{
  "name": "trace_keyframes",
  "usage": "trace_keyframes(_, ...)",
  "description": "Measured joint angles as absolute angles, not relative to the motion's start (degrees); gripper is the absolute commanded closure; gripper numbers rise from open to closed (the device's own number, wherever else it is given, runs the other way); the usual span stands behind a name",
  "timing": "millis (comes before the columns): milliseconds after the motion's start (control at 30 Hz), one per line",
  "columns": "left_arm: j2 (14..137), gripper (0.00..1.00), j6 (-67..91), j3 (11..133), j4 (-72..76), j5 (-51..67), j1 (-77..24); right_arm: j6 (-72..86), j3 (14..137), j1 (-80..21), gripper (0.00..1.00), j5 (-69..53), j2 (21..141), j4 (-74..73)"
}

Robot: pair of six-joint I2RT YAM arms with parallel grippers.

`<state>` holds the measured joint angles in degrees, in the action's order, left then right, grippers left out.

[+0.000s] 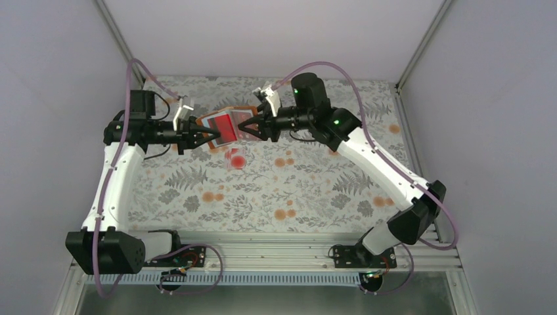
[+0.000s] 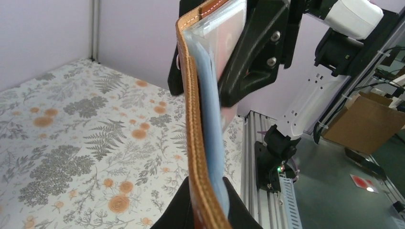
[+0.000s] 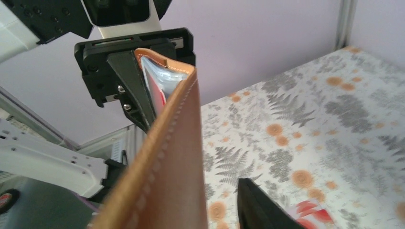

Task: Take the credit cards out of the card holder

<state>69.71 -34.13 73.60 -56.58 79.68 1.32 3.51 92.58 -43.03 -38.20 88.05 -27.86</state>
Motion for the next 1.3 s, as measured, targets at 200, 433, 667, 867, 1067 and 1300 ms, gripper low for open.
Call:
trace_keyframes(200, 69.63, 0.97, -30.06, 73.56, -53.80, 76.88, 1.50, 4.16, 92.14, -39.18, 0.52, -33.43, 83.74, -28.62)
trace_keyframes(433, 69.34, 0.98, -23.90, 71.75, -48.31, 68.77, 1.50, 3.77, 91.48, -39.42, 0.59, -36.86, 76.25, -24.69)
trace_keyframes(667, 69.34, 0.98, -23.33, 71.66, -48.05, 67.83, 1.50, 2.39, 90.80, -45.95, 0.68, -47.09, 83.61, -19.88)
trace_keyframes(867, 69.32, 0.97, -27.38, 71.72, -50.89, 72.58, 1.50, 2.98, 89.97, -44.64, 0.71, -44.10, 88.90, -20.29)
trace_keyframes(1067, 69.32, 0.98, -35.44, 72.49, -57.52, 78.06, 1.52, 3.42, 89.10, -43.07, 0.75, -43.55, 88.95, -20.18)
trace_keyframes(1300, 69.25, 0.98, -38.22, 72.58, -59.92, 80.55, 1.76, 3.20, 89.19, -43.05, 0.81, -48.31, 89.32, -19.84)
